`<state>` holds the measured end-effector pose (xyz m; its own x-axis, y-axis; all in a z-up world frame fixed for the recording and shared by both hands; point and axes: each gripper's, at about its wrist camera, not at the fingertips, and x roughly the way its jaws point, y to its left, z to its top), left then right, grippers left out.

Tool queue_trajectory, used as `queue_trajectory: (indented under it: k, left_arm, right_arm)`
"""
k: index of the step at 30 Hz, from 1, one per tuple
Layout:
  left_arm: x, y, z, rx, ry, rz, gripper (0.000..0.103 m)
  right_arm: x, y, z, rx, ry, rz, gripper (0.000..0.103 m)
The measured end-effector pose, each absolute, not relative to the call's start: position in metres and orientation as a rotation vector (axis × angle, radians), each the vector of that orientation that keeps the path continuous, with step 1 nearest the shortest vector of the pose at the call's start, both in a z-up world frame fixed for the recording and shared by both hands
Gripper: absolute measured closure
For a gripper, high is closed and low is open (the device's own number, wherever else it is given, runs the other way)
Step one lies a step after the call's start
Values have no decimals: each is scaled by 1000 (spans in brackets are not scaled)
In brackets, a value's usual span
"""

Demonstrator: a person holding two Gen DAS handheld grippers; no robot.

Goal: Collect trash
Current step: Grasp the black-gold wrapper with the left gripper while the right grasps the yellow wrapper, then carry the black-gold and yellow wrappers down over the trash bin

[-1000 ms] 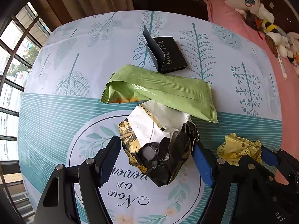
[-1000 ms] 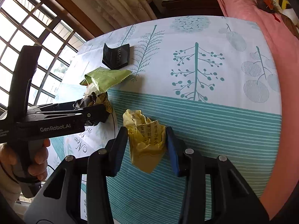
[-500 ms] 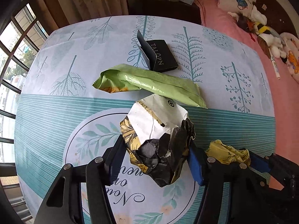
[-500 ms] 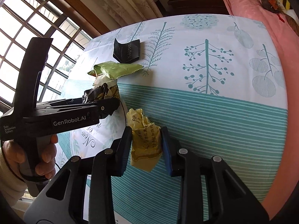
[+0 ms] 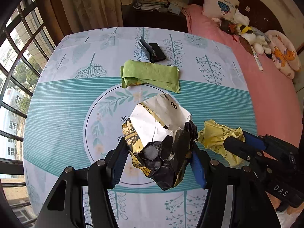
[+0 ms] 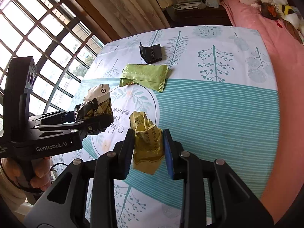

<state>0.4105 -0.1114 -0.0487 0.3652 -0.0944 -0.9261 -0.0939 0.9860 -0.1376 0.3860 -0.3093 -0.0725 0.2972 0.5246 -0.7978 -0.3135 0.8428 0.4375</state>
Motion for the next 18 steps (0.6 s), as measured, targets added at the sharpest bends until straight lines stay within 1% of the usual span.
queue_trajectory:
  k: [8,18]
  left_arm:
    - [297,-96,3,-164,1126,-86,42]
    - [156,-55,41,-94,1019,-225,42]
  right_arm:
    - [306,-299,-29,198,1089,531,77]
    - [174,-268,25,260,983,422,77]
